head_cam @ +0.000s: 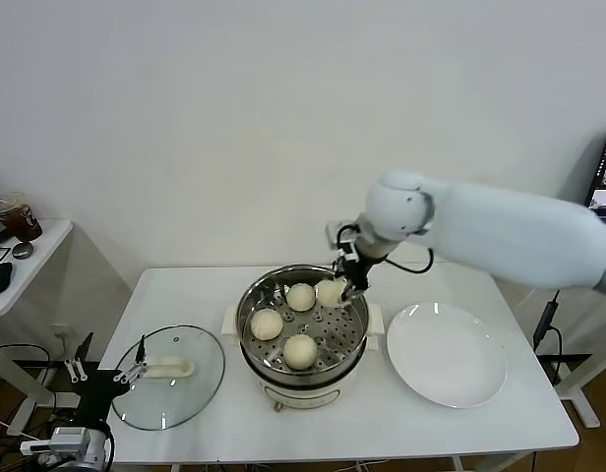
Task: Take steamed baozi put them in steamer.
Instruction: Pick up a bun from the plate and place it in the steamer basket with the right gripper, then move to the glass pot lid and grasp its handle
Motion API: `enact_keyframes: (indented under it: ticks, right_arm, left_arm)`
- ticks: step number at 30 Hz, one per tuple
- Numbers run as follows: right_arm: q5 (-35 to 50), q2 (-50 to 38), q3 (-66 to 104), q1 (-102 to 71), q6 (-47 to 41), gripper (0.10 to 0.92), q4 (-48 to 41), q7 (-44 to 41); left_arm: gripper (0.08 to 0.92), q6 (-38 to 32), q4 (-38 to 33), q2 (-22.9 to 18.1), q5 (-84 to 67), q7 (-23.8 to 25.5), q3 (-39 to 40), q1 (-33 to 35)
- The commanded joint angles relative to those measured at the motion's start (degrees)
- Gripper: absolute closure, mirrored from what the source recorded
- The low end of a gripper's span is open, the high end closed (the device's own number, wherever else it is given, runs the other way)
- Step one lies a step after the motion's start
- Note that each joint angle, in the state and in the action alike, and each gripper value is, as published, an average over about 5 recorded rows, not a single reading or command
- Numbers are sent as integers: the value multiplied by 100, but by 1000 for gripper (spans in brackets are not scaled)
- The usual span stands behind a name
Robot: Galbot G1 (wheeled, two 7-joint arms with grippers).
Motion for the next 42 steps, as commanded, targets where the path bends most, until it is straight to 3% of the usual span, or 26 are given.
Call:
enact_keyframes:
  ticks: [1,18,29,33,37,42]
  right_arm:
    - [-100,524,-235,-645,-520,597,-302,348]
    - [-512,356,-37,-993,-486,567,-366,456]
    - [-237,-333,726,-724,-573,266,330,511]
    - [-66,-801,1183,-745,-607,209,797,666]
    - [262,-1583,1811,-1290,-416,203,1377,1531]
    - [760,-2701,3593,-3555,164,203,2070,3490]
  left_arm:
    - [177,2,-10,-24,-11,5,-45,2]
    - [177,-7,1,-30,-56,8,-108,18]
    - [177,-18,-9,-18,-87,51,-135,21]
    - [177,-12,-17,-11,-95,56,-137,3]
    - [177,-27,-25,-3,-137,85,-129,-3]
    - [177,-113,-22,14,-212,174,-104,13]
